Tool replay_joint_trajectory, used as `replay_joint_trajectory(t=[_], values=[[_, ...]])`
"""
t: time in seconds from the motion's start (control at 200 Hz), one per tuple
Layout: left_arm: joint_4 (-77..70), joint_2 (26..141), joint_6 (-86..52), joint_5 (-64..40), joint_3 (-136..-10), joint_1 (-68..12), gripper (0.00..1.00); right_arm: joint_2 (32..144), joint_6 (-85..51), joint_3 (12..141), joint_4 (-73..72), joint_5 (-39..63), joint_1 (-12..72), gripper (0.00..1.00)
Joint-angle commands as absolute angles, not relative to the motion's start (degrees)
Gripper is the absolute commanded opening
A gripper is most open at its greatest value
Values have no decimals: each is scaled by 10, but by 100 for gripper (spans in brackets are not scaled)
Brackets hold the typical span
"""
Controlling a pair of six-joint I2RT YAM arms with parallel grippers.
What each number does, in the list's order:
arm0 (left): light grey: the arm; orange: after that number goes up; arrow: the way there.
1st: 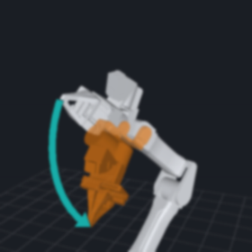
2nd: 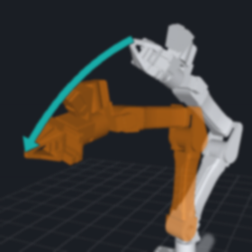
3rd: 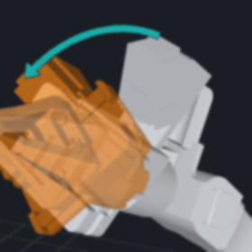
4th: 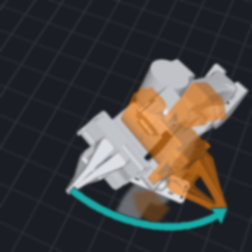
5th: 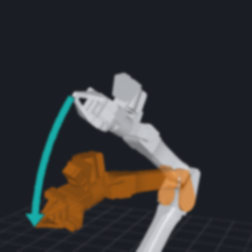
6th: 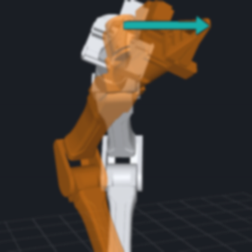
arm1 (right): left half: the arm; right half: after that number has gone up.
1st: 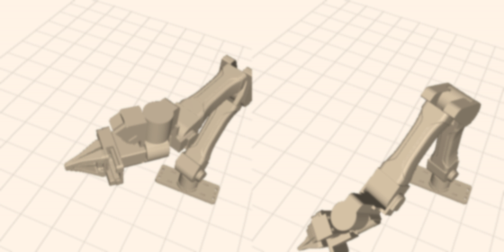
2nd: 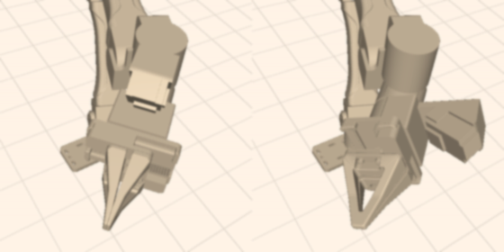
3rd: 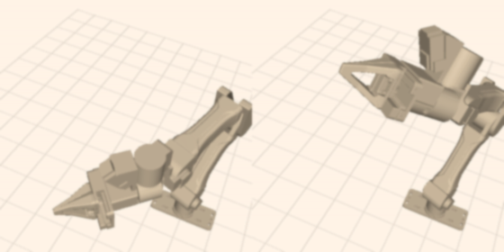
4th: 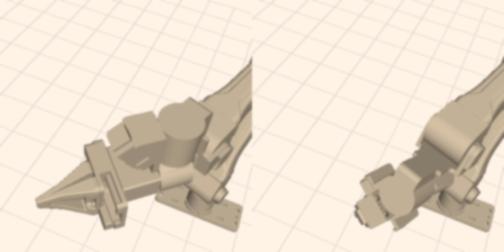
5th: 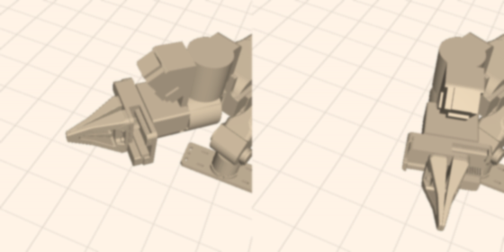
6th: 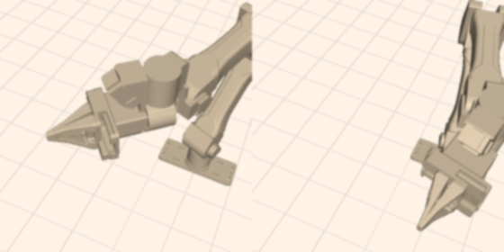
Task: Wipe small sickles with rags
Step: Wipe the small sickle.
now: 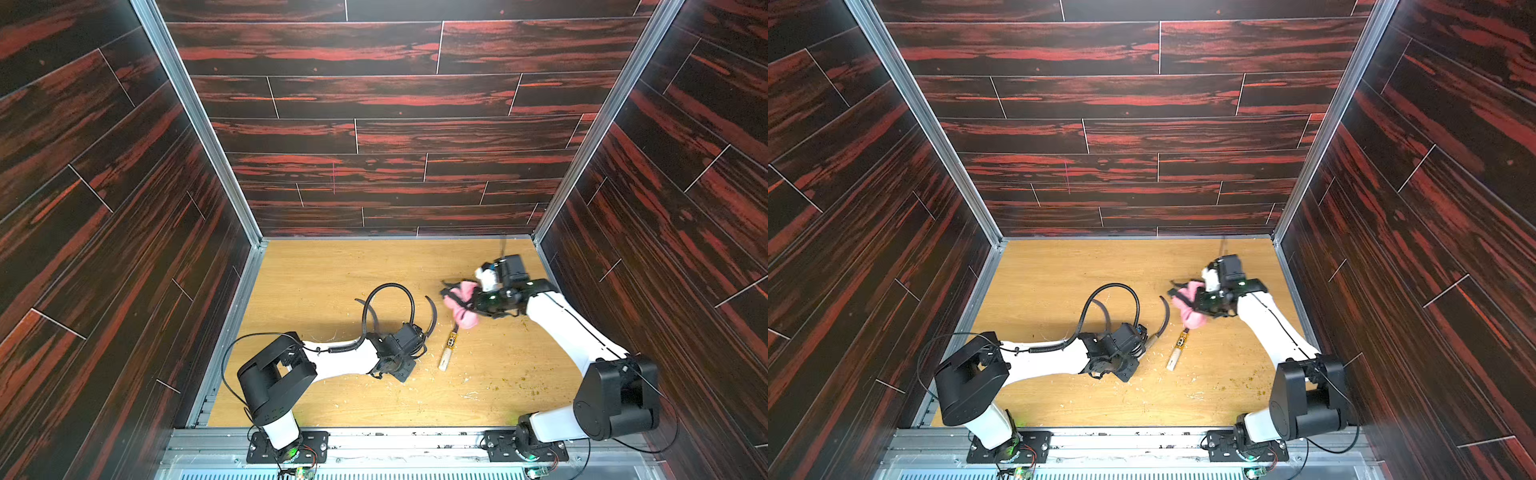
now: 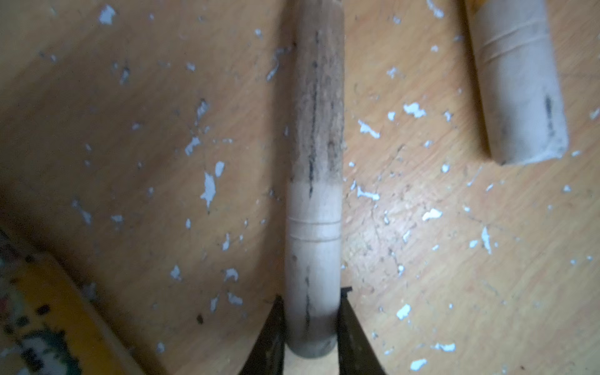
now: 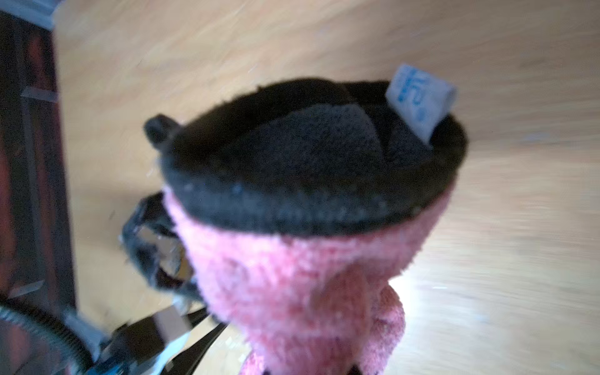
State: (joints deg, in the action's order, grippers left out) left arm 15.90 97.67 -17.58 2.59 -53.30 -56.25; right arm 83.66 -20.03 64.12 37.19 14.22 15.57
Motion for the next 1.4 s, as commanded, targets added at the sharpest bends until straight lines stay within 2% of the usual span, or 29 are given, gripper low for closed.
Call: replay_joint_trajectory(t=[0.0, 0.276, 0.827, 1.393], values=[[115, 956, -184, 59, -513, -571, 12, 863, -236, 645, 348, 190, 201, 0], [60, 918, -199, 89, -464, -576, 11, 927, -288, 632, 283, 256, 265, 0], [-27, 885, -239, 120, -425, -576, 8, 998, -344, 617, 251, 281, 346, 0], [-7, 860, -282, 121, -400, -576, 7, 1106, -315, 612, 246, 204, 314, 0]])
